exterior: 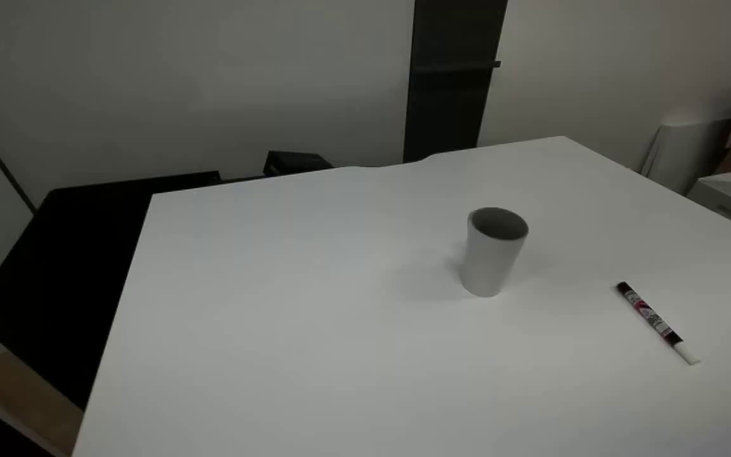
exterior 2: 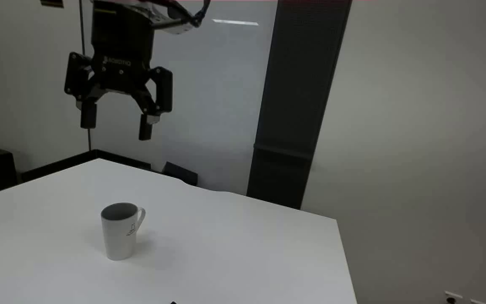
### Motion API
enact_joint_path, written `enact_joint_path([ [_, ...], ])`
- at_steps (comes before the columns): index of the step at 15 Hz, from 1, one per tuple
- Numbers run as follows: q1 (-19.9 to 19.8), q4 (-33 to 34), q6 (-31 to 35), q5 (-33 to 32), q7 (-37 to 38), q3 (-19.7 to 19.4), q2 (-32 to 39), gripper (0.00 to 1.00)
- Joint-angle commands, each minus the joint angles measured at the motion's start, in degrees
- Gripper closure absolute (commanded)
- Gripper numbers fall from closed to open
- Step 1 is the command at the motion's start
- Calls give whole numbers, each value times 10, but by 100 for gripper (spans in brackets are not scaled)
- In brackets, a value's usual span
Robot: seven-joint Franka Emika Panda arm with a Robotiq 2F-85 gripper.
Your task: Put the pen in the mug
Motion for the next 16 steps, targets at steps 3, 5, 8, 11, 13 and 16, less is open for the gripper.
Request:
enact_joint_path([
  [3,-4,1,0,1,-1,4,0,0],
  [5,-4,1,0,1,-1,4,0,0],
  [8,-4,1,0,1,-1,4,0,0],
  [11,-4,1,0,1,-1,4,0,0],
  [13,-9,5,20,-2,7,1,17,0],
  [16,-17,7,75,0,11,-4,48,0],
])
